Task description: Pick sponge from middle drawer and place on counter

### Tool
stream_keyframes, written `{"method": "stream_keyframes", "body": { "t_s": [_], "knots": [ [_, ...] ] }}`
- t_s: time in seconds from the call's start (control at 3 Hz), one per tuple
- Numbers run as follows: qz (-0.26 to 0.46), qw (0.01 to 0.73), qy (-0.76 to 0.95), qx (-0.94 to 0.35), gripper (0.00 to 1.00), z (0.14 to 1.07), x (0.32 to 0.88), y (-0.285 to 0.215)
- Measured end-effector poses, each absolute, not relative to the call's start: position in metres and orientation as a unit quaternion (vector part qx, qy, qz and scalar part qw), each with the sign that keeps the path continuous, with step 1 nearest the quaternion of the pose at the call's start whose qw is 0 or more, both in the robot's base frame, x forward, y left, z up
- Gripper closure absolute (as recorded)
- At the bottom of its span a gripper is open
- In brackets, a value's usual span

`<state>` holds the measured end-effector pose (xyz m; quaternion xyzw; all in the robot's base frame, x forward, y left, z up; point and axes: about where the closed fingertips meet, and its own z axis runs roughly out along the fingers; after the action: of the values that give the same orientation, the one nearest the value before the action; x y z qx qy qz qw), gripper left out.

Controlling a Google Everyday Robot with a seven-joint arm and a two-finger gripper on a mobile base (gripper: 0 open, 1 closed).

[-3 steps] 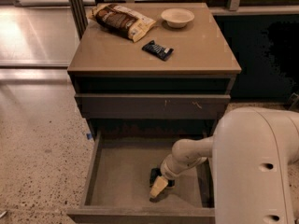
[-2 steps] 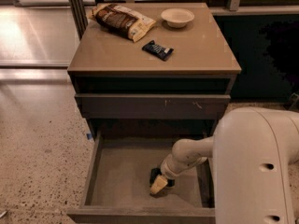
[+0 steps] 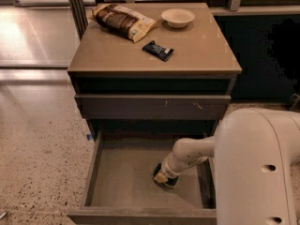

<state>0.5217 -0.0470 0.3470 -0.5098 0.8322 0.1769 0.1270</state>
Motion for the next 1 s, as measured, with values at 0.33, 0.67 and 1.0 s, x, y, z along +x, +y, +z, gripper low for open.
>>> {"method": "stream_keyframes", "body": {
  "t_s": [0.33,0.67,1.0],
  "knots": [
    [0.177,0.127,0.832,-0.510,0.88,0.3516,0.5222,-0.0469],
    [0.177,0.127,0.832,-0.510,1.00,0.3518,0.5222,-0.0469],
    [0.177,0.127,0.832,-0.510,1.00,0.3518,0.5222,-0.0469]
  ]
}}
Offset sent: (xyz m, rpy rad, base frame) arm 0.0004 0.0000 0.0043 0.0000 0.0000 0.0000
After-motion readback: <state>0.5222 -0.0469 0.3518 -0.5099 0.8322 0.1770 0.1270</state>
